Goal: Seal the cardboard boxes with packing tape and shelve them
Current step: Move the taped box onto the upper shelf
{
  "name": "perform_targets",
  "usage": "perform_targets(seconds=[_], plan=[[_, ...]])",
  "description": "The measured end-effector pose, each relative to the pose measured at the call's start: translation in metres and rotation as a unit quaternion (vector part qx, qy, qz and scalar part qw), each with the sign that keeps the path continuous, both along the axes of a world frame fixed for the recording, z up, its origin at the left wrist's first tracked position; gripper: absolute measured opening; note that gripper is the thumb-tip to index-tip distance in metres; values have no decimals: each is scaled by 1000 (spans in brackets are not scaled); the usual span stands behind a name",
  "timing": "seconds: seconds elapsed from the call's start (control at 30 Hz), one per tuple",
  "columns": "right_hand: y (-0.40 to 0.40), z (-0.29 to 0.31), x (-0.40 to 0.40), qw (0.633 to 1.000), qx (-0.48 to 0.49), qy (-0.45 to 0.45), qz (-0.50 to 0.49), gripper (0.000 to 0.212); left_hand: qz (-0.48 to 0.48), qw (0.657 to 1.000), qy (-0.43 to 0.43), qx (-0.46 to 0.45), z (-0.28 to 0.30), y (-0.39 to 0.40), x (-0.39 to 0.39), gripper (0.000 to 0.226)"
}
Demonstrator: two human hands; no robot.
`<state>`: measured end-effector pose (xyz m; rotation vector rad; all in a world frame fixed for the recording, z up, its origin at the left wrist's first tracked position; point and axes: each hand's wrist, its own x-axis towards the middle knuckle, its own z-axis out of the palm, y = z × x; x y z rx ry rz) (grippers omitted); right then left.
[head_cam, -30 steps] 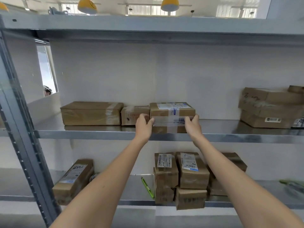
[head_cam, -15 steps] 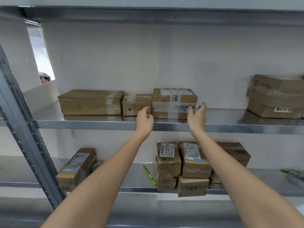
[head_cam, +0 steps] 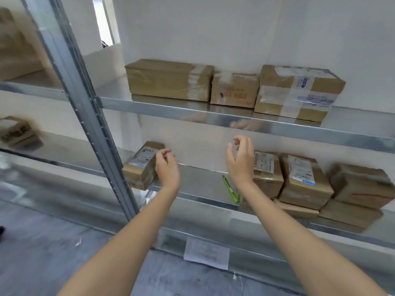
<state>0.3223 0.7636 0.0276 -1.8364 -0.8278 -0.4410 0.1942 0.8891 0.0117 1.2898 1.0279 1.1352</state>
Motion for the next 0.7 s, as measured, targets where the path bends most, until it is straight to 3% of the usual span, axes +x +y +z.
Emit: perform_targets(seconds=[0.13,0.3,0.53,0.7], plan=[[67,-25,-12,994,-63,40,78,30,27,996,70,-40,-28,53,-26,21],[159,-61,-25,963,-174,146,143,43,61,977,187,-85,-56,123,-56,41],[255,-114,-44,881,-247,368,165,42,-86,976,201,-15,-80,196,-71,43],[287,-137,-54,859,-189,451,151,55,-162,960,227,-7,-84,234,-49,46]])
